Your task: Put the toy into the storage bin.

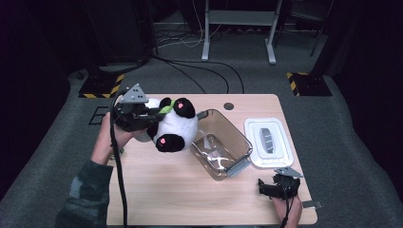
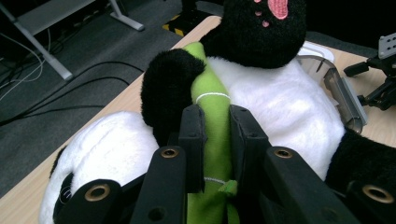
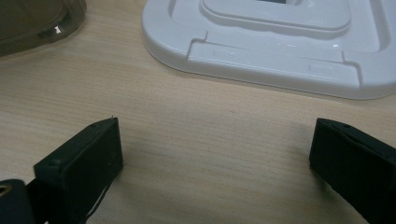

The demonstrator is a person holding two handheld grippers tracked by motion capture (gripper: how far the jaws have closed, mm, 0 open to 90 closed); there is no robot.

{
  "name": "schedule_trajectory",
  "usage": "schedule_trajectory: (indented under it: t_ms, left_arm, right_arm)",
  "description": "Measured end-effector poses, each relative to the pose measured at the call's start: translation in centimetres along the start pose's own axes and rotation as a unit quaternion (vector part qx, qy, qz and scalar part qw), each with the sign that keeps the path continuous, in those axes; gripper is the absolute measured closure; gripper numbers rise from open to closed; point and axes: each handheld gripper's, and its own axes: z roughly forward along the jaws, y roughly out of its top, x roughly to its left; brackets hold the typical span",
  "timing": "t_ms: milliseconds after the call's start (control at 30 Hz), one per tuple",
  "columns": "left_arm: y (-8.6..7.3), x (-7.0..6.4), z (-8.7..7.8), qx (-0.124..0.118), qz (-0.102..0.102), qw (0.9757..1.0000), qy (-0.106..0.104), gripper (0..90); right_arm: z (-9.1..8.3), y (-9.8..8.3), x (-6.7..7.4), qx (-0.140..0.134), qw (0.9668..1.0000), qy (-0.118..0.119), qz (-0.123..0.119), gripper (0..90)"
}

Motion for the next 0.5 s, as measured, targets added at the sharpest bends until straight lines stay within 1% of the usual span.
schedule_trajectory:
  t_ms: [200, 233, 300, 333, 433, 500]
  left_arm:
    - [1.1, 0.1, 0.8, -0.003, 0.011, 0.9999, -0.010, 76.6]
    - [1.4, 0.1, 1.0, -0.003, 0.016, 0.9998, -0.007, 76.6]
    - [1.8, 0.1, 1.2, 0.001, 0.017, 0.9998, -0.010, 76.6]
    - [2.0, 0.1, 1.3, 0.000, 0.022, 0.9997, -0.009, 76.6]
    - [2.8, -0.1, 1.8, 0.002, 0.032, 0.9994, -0.015, 76.6]
    - [3.2, -0.2, 2.1, 0.001, 0.033, 0.9993, -0.020, 76.6]
  right_arm:
    - [0.0, 0.0, 0.0, 0.000, 1.0000, 0.000, 0.000, 1.9]
    - [0.0, 0.0, 0.0, 0.000, 1.0000, 0.000, 0.000, 1.9]
    - [0.0, 0.0, 0.0, 0.000, 1.0000, 0.000, 0.000, 1.9]
    - [0.0, 0.0, 0.0, 0.000, 1.0000, 0.000, 0.000, 1.9]
    - [0.0, 0.0, 0.0, 0.000, 1.0000, 0.000, 0.000, 1.9]
    - [0.0, 0.0, 0.0, 0.000, 1.0000, 0.000, 0.000, 1.9]
